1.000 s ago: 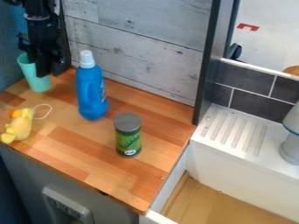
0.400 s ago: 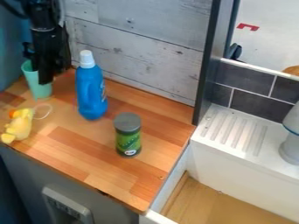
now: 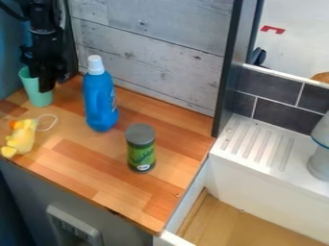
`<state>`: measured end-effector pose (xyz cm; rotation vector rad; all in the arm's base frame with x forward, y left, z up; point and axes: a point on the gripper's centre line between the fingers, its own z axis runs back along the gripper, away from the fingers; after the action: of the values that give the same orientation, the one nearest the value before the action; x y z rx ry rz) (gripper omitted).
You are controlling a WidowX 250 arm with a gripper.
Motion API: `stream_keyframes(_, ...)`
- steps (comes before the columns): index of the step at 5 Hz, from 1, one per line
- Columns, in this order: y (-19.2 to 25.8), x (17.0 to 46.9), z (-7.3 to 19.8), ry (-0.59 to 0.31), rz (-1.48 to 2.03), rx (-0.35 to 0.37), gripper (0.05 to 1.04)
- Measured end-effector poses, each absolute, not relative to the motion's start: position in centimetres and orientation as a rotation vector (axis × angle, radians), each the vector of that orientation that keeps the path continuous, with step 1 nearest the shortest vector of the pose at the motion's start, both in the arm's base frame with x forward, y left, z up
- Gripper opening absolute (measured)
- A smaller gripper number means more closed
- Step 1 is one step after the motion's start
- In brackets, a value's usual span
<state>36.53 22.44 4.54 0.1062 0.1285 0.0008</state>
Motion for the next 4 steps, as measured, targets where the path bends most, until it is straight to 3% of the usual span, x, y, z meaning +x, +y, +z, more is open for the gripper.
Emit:
stream_keyframes(1, 21.9, 36.2, 4.8, 0.12, 0.019, 0.076, 0.631)
stream_keyframes(2, 22.0, 35.3, 7.9, 0.028, 0.041, 0.091, 0.915)
stream_keyframes(3, 21.2, 33.0, 8.7, 0.028, 0.05, 0.124, 1.009)
stream_keyframes(4, 18.6, 30.1, 11.2, 0.039, 0.016, 0.123, 1.005)
